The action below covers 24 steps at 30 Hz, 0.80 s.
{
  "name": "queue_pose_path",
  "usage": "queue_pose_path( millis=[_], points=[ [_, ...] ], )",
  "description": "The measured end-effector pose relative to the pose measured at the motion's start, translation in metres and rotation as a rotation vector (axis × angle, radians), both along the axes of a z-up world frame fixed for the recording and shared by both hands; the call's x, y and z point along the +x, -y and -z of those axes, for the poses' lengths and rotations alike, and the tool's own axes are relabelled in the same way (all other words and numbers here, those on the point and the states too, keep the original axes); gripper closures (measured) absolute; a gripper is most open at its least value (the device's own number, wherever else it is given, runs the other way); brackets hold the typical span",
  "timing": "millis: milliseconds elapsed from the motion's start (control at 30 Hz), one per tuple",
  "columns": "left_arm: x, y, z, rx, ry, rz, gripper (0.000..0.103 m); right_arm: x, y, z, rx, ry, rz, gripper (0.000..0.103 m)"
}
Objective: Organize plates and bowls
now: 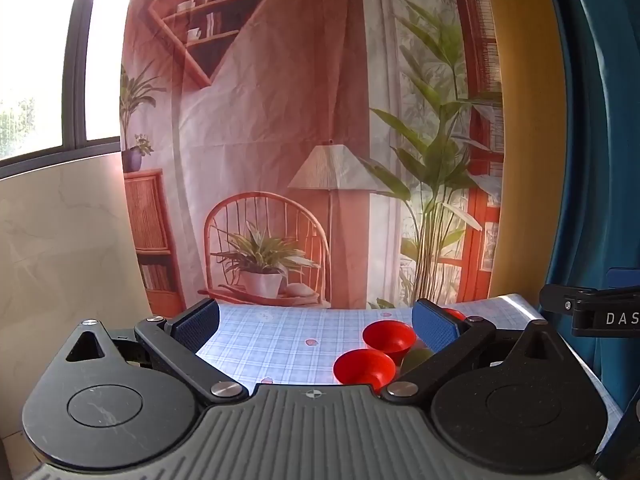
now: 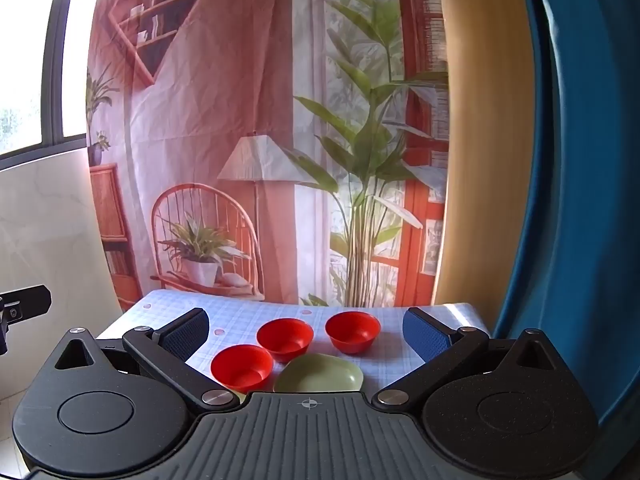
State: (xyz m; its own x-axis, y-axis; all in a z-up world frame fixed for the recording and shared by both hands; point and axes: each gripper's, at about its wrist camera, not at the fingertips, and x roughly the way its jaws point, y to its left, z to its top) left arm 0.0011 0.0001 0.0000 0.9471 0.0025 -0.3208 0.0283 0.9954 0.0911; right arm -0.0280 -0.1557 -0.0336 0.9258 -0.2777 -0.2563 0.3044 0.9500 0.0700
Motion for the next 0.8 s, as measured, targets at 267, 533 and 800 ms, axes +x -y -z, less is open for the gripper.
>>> queue_pose_path(
  millis=[267, 533, 800],
  points=[
    [0.002, 0.003, 0.000, -0.002, -0.008, -0.002, 0.000, -0.001, -0.001, 0.001, 0.004, 0.000, -0.001, 0.000],
    [0.003, 0.006, -0.004, -0.004, -0.003, -0.013, 0.000, 0.002, 0.003, 0.005, 0.000, 0.004, 0.001, 0.000],
    [0.000, 0.001, 0.000, -0.003, 0.002, -0.010, 0.000, -0.001, 0.000, 0.001, 0.001, 0.004, 0.000, 0.000]
  ],
)
